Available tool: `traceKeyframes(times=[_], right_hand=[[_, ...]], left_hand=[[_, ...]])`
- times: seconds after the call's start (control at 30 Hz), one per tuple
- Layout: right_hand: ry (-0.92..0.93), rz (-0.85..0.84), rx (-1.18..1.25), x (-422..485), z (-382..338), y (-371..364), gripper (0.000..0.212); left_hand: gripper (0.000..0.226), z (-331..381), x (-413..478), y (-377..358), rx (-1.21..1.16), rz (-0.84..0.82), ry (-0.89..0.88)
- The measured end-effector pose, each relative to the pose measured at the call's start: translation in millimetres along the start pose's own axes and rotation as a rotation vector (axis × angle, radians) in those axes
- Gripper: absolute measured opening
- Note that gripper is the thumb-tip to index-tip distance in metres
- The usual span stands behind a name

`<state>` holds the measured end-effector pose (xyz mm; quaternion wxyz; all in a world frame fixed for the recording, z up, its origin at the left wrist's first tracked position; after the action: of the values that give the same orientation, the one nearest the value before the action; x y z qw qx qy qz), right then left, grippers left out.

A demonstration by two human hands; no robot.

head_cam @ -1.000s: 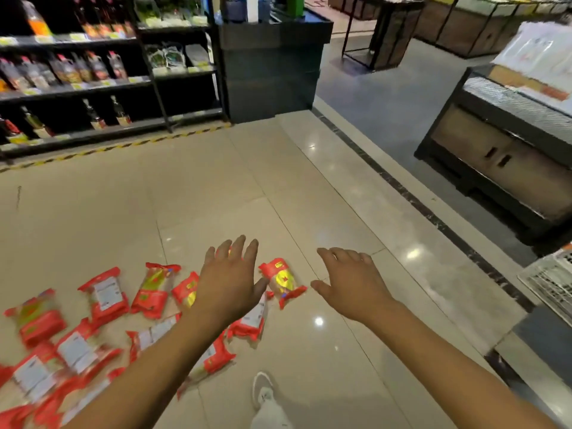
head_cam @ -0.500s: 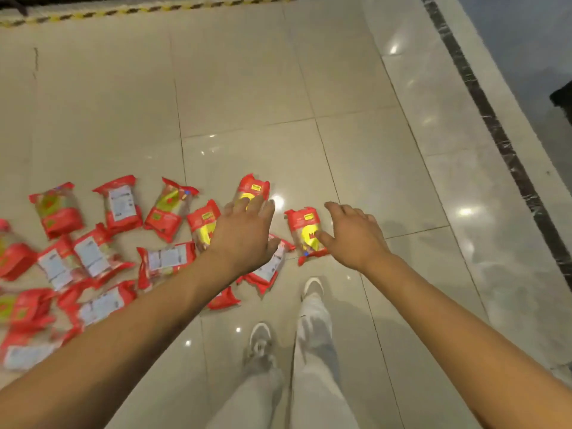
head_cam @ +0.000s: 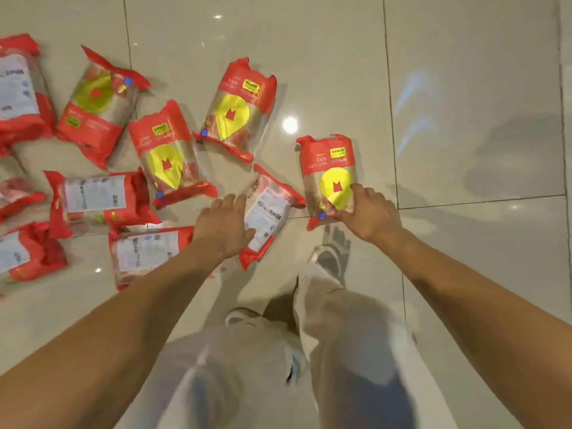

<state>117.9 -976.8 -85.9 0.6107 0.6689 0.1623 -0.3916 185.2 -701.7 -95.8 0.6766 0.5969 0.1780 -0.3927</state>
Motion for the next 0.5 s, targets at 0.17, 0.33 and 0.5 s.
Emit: traceKeyframes(times=[0.17,0.33,0.5], right_hand=[[-0.12,-0.036,0.202,107.2,-1.0,-54.1,0.077],[-0.229,-0.02,0.514,204.7,16.3,-84.6,0.097],[-0.189,-0.096,0.766,275.2,49.0,-128.7,0.116]], left_hand=[[0.089,-33.5,82.7,-70.5,-0.244,-0.026,0.146],[0.109,-61.6,143.8,-105.2,-0.496,-0.013,0.249],[0.087,-82.6,171.3,-129.5,-0.767,-0.035,0.29]])
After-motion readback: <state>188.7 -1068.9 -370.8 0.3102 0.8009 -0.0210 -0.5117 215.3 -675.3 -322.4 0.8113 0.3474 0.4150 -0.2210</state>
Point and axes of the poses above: each hand's wrist, its own x-axis towards the middle knuckle, its own y-axis out of the back of the hand, z = x × y, the point moved 1 cm from there along x, towards the middle knuckle, and after that the axes turned 13 degrees about -x, right-handed, at the moved point
